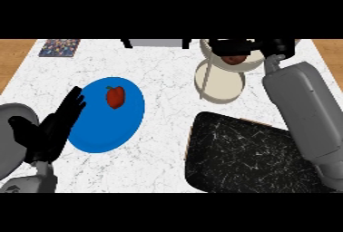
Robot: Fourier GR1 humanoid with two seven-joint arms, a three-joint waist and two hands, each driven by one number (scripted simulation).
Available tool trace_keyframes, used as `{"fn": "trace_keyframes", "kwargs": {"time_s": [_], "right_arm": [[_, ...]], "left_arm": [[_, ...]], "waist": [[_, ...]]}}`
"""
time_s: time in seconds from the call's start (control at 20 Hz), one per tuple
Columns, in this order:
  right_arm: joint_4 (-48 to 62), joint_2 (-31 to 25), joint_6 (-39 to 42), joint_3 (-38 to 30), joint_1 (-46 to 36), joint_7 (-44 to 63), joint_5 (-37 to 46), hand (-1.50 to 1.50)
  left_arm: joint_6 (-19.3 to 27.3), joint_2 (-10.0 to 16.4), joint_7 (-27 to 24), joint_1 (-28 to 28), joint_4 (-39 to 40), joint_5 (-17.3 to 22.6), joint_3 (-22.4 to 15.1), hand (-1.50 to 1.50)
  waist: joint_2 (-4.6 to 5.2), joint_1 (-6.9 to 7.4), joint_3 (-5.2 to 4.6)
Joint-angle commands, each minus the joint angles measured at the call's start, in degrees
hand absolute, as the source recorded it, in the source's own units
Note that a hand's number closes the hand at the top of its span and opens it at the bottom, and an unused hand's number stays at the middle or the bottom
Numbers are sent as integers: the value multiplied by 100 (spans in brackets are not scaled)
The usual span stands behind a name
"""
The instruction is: Pick the pear from the tray and place it in the tiered basket
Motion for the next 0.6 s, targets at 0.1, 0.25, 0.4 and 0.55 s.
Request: {"fn": "trace_keyframes", "kwargs": {"time_s": [0.1,0.25,0.4,0.55], "right_arm": [[575,445,-1382,-329,87,-505,345,150],[1624,572,-1468,-663,-591,-924,231,150],[1844,539,-1334,-732,-713,-1198,212,-150],[2196,642,-1472,-719,-781,-1345,333,-150]], "left_arm": [[-191,168,207,-55,-94,170,159,0],[-213,141,207,-71,-103,168,170,0],[-302,269,247,-351,153,258,382,0],[-179,65,245,180,-384,73,129,0]], "waist": [[58,26,18],[70,72,16],[61,14,14],[53,44,16]]}}
